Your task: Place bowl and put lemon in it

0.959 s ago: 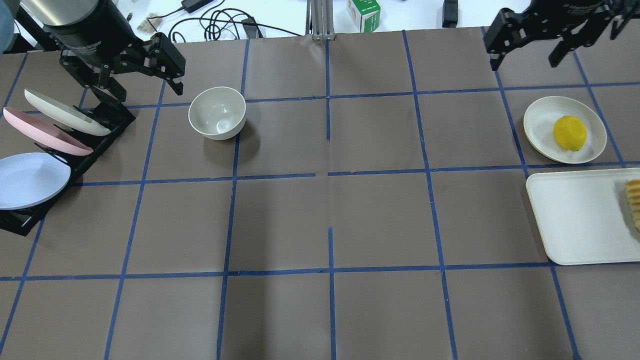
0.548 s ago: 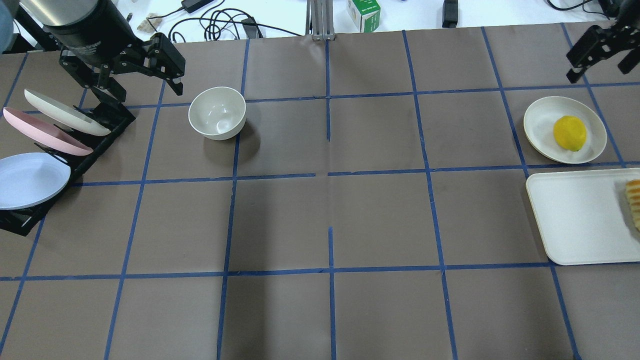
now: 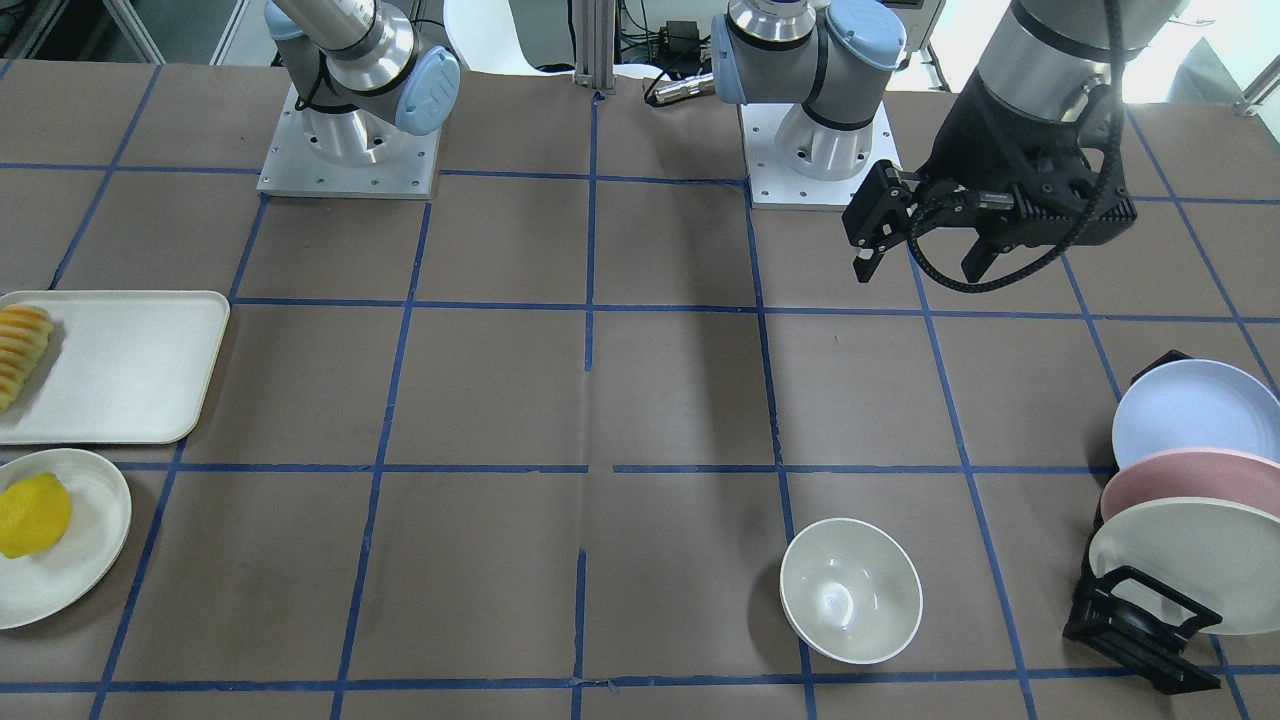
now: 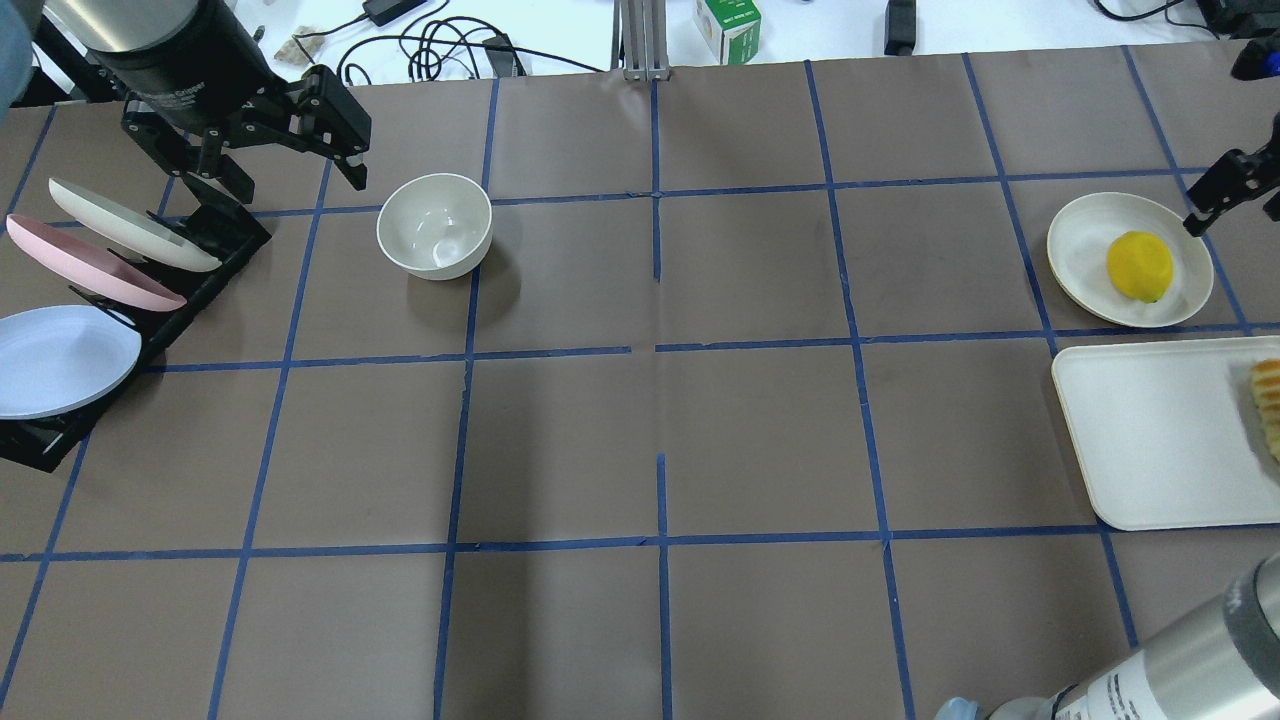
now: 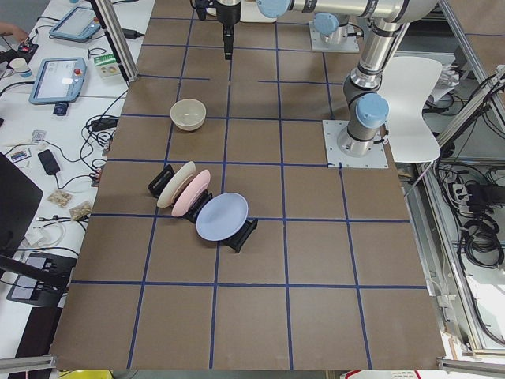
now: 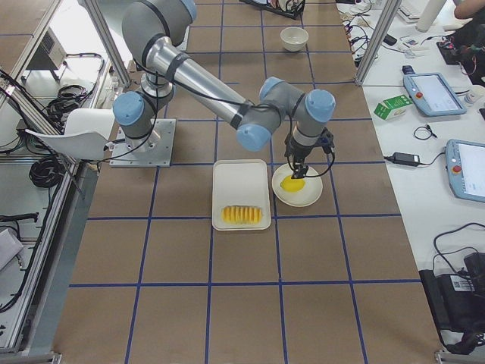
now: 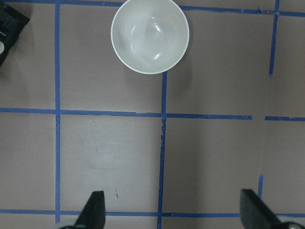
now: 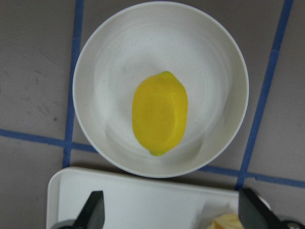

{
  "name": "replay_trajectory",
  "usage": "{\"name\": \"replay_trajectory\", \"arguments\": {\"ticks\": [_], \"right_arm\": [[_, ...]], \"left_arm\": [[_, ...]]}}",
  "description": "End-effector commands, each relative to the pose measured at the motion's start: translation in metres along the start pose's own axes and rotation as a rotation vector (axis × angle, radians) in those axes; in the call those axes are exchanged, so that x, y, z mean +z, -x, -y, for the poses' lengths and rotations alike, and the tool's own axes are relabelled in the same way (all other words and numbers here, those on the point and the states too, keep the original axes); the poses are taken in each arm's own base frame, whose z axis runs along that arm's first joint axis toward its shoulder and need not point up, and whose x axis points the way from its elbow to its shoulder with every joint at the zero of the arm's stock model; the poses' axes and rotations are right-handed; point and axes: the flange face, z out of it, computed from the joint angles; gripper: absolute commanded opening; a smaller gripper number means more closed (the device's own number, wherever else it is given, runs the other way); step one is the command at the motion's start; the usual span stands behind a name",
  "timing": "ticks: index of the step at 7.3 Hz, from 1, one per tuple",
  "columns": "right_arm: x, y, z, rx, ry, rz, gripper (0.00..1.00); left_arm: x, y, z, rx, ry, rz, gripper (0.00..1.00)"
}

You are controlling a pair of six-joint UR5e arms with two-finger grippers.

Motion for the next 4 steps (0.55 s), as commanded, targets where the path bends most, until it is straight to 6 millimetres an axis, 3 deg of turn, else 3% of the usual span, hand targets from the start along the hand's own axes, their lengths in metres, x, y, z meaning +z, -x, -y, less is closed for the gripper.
{"name": "replay_trajectory", "arguments": {"ticks": [1,2,3,4], "right_arm": [[0.070,-0.001,0.017,-0.014,-0.062,0.033,1.00],[0.107,-0.001,0.020,-0.020,-0.070,0.032,1.00],[0.114,0.001,0.018,-0.015,-0.067,0.035,1.00],[0.112,0.000,0.018,-0.015,-0.070,0.034,0.96]], "left_arm": [[0.025,0.003,0.009,0.001,0.018,-0.006,1.00],[0.061,0.010,0.024,0.075,0.037,-0.007,1.00],[0.105,0.026,0.055,0.113,0.048,-0.004,1.00],[0.146,0.056,0.092,0.086,0.054,-0.009,1.00]]}}
